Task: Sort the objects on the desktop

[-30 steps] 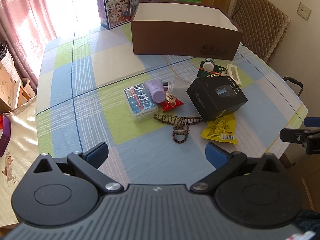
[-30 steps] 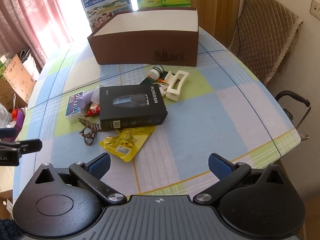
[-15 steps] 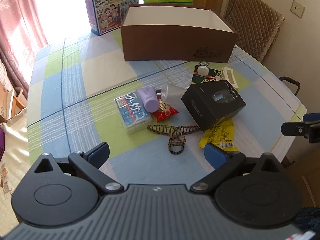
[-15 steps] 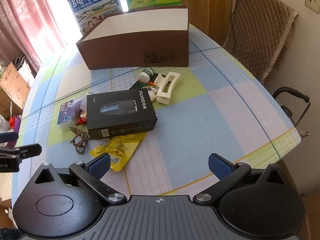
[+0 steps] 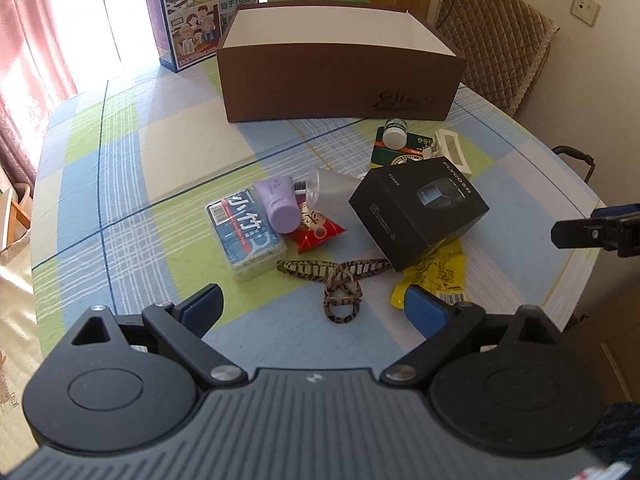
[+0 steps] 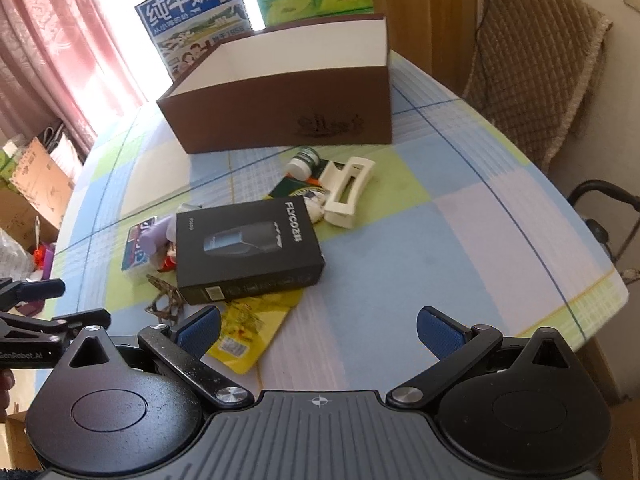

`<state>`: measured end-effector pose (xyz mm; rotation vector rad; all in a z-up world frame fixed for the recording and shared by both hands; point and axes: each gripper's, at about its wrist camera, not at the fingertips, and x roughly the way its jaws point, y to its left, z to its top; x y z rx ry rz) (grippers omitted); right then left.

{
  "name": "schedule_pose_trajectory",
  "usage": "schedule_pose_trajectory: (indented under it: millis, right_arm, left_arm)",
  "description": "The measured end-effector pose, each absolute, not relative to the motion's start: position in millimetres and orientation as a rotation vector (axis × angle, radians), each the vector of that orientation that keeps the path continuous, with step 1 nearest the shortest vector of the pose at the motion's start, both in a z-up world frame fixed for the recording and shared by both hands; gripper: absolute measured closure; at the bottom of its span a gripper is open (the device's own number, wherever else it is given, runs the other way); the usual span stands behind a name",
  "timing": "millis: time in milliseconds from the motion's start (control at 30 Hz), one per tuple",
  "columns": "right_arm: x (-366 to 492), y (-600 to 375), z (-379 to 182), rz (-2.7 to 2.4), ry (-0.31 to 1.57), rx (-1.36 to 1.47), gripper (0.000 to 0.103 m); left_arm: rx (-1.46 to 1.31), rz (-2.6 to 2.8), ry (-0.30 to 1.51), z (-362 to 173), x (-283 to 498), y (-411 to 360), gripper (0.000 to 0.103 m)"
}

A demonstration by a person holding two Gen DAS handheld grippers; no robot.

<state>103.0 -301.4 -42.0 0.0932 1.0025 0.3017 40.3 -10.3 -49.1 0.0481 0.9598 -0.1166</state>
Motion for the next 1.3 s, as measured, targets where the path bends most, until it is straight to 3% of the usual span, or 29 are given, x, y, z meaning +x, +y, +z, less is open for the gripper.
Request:
schedule_pose_trajectory:
  millis: [433,1300]
  right_arm:
    - [134.4,-307.1,-51.6,0.450,0.967,0.020,0.002]
    - [207.7,-248.7,-101.0,1.464,0.686,-0.728,0.002]
  left_arm:
    - [0.012,-0.067,0.996,-62.0,43.4,-1.1,0.012]
    - [-0.296,0.502,1.035,-65.8,-23.4,-8.2,0.012]
